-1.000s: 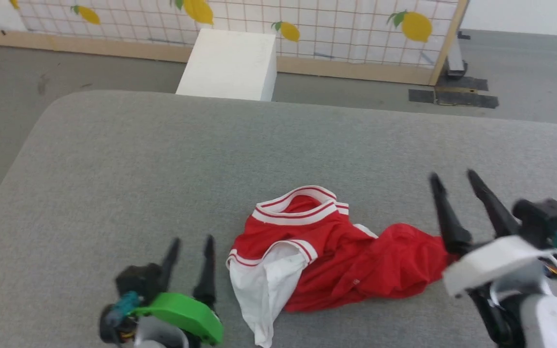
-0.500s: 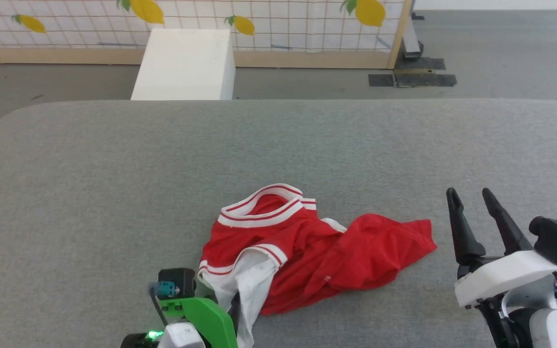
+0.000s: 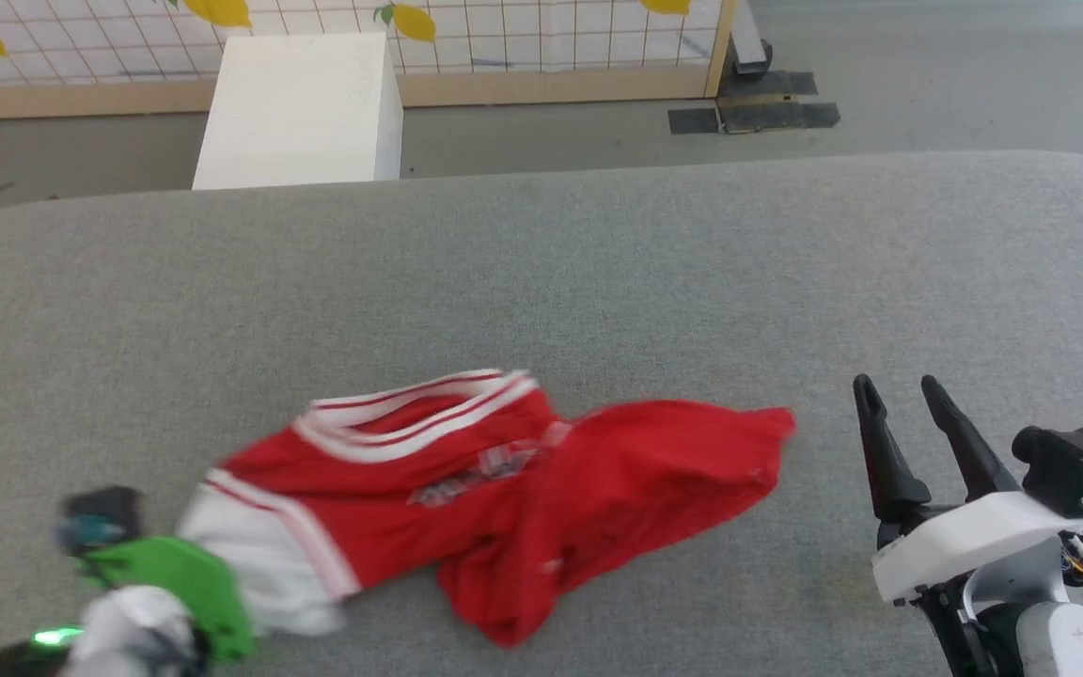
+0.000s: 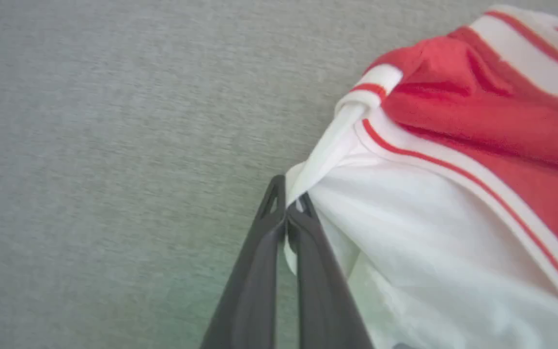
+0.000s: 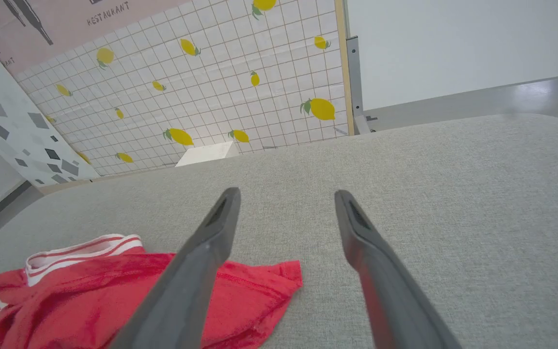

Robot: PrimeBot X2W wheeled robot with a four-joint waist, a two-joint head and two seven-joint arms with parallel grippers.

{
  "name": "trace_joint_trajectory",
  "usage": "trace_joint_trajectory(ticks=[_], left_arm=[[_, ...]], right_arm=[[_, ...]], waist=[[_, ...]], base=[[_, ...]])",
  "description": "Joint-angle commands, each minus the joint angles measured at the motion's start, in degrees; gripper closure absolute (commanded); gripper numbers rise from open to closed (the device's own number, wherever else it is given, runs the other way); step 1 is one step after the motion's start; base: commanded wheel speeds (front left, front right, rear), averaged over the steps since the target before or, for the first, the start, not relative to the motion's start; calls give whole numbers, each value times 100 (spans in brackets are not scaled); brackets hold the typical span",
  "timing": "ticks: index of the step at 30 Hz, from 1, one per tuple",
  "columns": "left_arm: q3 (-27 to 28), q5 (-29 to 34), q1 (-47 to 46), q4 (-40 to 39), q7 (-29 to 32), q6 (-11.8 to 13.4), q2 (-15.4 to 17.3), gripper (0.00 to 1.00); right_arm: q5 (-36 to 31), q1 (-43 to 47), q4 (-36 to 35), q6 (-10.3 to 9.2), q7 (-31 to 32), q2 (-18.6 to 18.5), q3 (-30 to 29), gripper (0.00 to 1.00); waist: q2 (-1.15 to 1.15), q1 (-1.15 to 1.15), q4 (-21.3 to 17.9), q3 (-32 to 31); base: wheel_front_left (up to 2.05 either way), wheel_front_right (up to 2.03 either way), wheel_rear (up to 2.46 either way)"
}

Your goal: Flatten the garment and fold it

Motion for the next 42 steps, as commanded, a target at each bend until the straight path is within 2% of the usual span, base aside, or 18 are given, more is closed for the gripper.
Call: trace_joint_trajectory(ticks=[1, 4, 5, 6, 7, 10, 16, 21, 28, 31, 32, 33, 34, 35, 39, 42], left_arm=[[156, 79, -178, 64, -111, 116, 129, 100], [362, 111, -342, 220, -309, 289, 211, 100], [418, 48, -407, 287, -413, 287, 172, 80], [455, -16, -448, 363, -475, 262, 143, 11], [461, -61, -476, 464, -535, 225, 112, 0], [445, -144, -523, 580, -878, 138, -56, 0], [352, -154, -412, 478, -2298, -146, -480, 0], [110, -25, -299, 384, -3453, -454, -822, 0], [-38, 235, -355, 152, -3691, -756, -1164, 0], [-4, 313, -358, 120, -3694, -842, -1253, 0], [15, 340, -357, 121, -3694, -865, -1279, 0], [24, 347, -350, 140, -3695, -888, -1298, 0], [36, 362, -346, 159, -3695, -913, -1317, 0], [52, 380, -343, 169, -3695, -926, -1329, 0], [120, 431, -290, 281, -3695, -967, -1366, 0], [185, 455, -197, 351, -3696, -962, -1381, 0]], right_arm=[[33, -127, 31, -8, -29, 2, 6, 0], [21, -156, 64, -8, -14, 2, -7, 0], [10, -168, 85, -8, 6, 2, 4, 0], [7, -179, 100, -8, 16, 2, 14, 0], [5, -190, 128, -8, 37, 2, 23, 0], [-7, -205, 194, -8, 72, 2, 34, 0], [-104, -310, 401, -8, 249, 2, 227, 0], [-138, -538, 828, -8, 884, 2, 298, 0], [-535, -1077, 1618, -8, 2364, 2, 151, 0], [-681, -1278, 1906, -8, 2790, 2, 170, 0], [-685, -1333, 2010, -8, 2937, 2, 225, 4], [-659, -1365, 2086, -8, 3037, 2, 239, 51], [-638, -1394, 2150, -8, 3131, 2, 287, 71], [-628, -1409, 2165, -8, 3159, 2, 318, 100], [-182, -1226, 1886, -8, 3165, 2, 537, 100], [572, -815, 1109, -8, 3075, 2, 752, 100]], waist=[[0, 0, -17, 69], [0, 0, -1, 164], [0, 0, 7, 192], [0, 0, 13, 213], [0, 0, 22, 229], [0, 0, 81, 246], [0, 0, 276, 227], [0, 0, 555, 233], [0, 0, 921, 337], [0, 0, 1002, 383], [0, 0, 1015, 390], [0, 0, 1021, 391], [0, 0, 1024, 388], [0, 0, 1020, 377], [0, 0, 968, 226], [0, 0, 858, 48]], base=[[0, 0, 0], [0, 0, 0], [0, 0, 0], [0, 0, 0], [0, 0, 0], [0, 0, 0], [0, 0, 0], [0, 0, 0], [0, 0, 0], [0, 0, 0], [0, 0, 0], [0, 0, 0], [0, 0, 0], [0, 0, 0], [0, 0, 0], [0, 0, 0]])
